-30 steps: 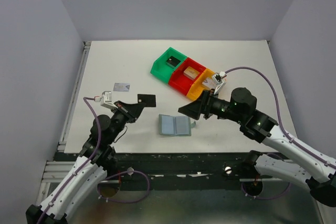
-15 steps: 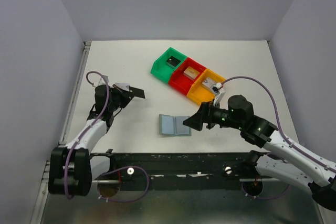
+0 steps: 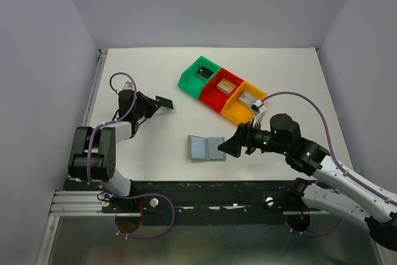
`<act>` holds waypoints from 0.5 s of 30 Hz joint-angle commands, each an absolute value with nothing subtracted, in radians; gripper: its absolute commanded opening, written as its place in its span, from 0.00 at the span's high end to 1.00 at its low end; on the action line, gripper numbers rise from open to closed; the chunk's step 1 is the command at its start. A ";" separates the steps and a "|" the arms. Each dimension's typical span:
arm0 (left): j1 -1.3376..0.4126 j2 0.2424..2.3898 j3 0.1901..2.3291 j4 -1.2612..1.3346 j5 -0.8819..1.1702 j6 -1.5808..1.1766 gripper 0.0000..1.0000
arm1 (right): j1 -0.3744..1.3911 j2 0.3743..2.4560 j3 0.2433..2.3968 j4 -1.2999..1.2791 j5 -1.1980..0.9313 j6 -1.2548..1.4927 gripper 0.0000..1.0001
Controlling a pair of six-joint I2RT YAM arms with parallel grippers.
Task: Take the credit cards out of the card holder
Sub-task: Place the credit card at the center of the board.
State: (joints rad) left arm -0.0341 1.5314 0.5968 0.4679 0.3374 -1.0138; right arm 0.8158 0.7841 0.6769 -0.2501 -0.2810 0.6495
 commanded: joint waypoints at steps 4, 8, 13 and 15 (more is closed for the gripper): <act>-0.009 1.681 0.637 0.590 0.368 -1.029 1.00 | 0.815 0.793 0.719 -0.321 -0.272 0.611 0.04; 0.026 1.741 0.647 0.647 0.402 -1.058 1.00 | 0.813 0.811 0.726 -0.322 -0.279 0.612 0.04; 0.038 1.775 0.667 0.643 0.423 -1.048 1.00 | 0.812 0.831 0.732 -0.325 -0.275 0.615 0.03; 0.047 1.787 0.672 0.643 0.434 -1.046 1.00 | 0.815 0.842 0.735 -0.321 -0.275 0.615 0.03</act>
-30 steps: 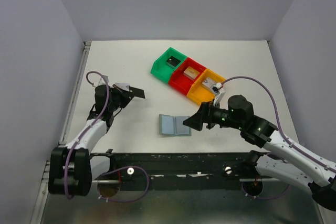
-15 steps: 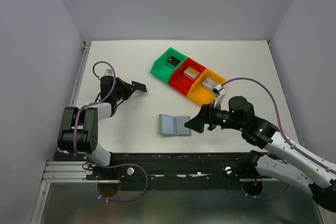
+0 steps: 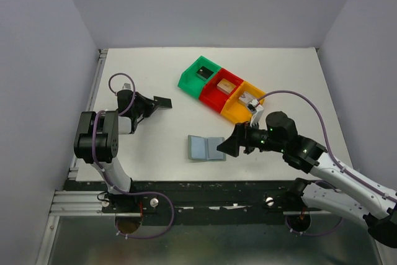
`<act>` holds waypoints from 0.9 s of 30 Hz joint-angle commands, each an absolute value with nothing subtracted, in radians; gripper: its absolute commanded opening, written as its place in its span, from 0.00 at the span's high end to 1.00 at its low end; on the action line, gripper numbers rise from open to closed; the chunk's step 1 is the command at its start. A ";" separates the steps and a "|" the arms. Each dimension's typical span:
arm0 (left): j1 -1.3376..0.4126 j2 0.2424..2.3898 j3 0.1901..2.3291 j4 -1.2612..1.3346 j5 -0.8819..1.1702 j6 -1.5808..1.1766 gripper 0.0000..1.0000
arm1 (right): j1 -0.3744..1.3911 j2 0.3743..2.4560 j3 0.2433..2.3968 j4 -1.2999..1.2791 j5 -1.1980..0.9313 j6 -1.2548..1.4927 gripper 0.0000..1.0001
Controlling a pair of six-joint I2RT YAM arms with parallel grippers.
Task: Take the credit cards out of the card holder
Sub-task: Place the credit card at the center of the board.
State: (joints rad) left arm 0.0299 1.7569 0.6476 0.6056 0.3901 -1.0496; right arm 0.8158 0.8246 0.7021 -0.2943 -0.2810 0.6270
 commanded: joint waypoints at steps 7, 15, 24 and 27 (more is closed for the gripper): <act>0.051 1.815 0.689 0.621 0.459 -1.040 0.93 | 0.813 0.865 0.738 -0.311 -0.272 0.612 0.03; 0.048 1.822 0.695 0.611 0.468 -1.028 0.89 | 0.815 0.868 0.735 -0.311 -0.264 0.604 0.03; 0.048 1.825 0.696 0.606 0.474 -1.016 0.81 | 0.813 0.865 0.736 -0.316 -0.250 0.597 0.02; 0.048 1.821 0.695 0.603 0.474 -1.015 0.80 | 0.813 0.867 0.736 -0.316 -0.249 0.595 0.02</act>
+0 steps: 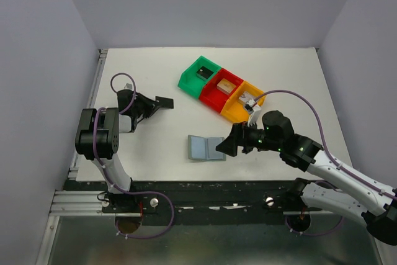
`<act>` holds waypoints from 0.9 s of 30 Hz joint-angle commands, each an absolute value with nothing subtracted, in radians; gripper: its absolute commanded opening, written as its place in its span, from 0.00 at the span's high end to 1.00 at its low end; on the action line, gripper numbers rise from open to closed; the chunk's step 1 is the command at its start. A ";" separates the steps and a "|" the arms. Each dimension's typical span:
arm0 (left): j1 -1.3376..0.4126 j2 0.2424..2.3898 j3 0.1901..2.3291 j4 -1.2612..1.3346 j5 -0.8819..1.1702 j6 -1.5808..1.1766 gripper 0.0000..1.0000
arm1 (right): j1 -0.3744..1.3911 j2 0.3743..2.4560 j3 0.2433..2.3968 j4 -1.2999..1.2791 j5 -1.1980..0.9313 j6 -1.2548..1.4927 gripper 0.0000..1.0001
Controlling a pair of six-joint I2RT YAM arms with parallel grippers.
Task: Take the credit cards out of the card holder
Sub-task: Place the credit card at the center of the board.
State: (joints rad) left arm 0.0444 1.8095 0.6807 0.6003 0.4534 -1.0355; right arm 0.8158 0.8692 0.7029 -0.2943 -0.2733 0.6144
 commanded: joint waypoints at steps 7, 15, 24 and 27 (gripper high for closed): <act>0.048 1.813 0.690 0.584 0.471 -1.009 0.68 | 0.815 0.861 0.733 -0.318 -0.245 0.597 0.02; 0.048 1.796 0.695 0.539 0.472 -0.999 0.57 | 0.815 0.844 0.727 -0.327 -0.238 0.598 0.02; 0.048 1.749 0.710 0.413 0.456 -0.947 0.50 | 0.813 0.838 0.715 -0.322 -0.233 0.595 0.02; 0.048 1.735 0.724 0.374 0.448 -0.922 0.48 | 0.813 0.830 0.710 -0.322 -0.232 0.597 0.02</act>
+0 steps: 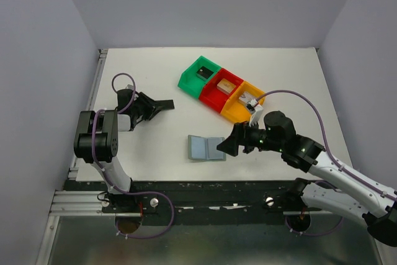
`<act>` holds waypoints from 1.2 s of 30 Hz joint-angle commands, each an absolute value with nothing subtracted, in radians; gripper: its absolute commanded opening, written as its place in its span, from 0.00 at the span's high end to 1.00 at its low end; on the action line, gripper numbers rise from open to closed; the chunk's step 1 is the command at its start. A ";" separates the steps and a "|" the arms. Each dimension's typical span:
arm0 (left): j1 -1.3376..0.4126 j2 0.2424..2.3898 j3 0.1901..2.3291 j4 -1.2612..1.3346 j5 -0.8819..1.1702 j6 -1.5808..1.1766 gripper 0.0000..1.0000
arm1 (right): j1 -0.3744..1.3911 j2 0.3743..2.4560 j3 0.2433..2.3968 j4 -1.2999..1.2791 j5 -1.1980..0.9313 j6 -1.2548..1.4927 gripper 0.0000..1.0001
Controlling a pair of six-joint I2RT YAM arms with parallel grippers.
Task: Take the credit cards out of the card holder
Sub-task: Place the credit card at the center of the board.
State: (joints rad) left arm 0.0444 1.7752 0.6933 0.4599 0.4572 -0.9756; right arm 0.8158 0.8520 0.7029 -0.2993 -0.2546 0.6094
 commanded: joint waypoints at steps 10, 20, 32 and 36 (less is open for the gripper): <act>0.048 1.773 0.834 0.236 0.454 -0.856 0.48 | 0.813 0.799 0.686 -0.324 -0.233 0.617 0.02; 0.048 1.784 0.847 0.204 0.477 -0.850 0.48 | 0.813 0.805 0.693 -0.325 -0.229 0.623 0.02; 0.041 1.766 0.903 0.028 0.445 -0.801 0.46 | 0.815 0.813 0.698 -0.327 -0.238 0.623 0.02; 0.040 1.756 0.930 -0.037 0.410 -0.769 0.45 | 0.813 0.804 0.692 -0.325 -0.236 0.624 0.02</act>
State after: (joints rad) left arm 0.0437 1.7767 0.8886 0.0689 0.4549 -0.8185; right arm 0.8158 0.8188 0.7017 -0.3038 -0.2516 0.6205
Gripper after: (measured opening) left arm 0.546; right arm 0.981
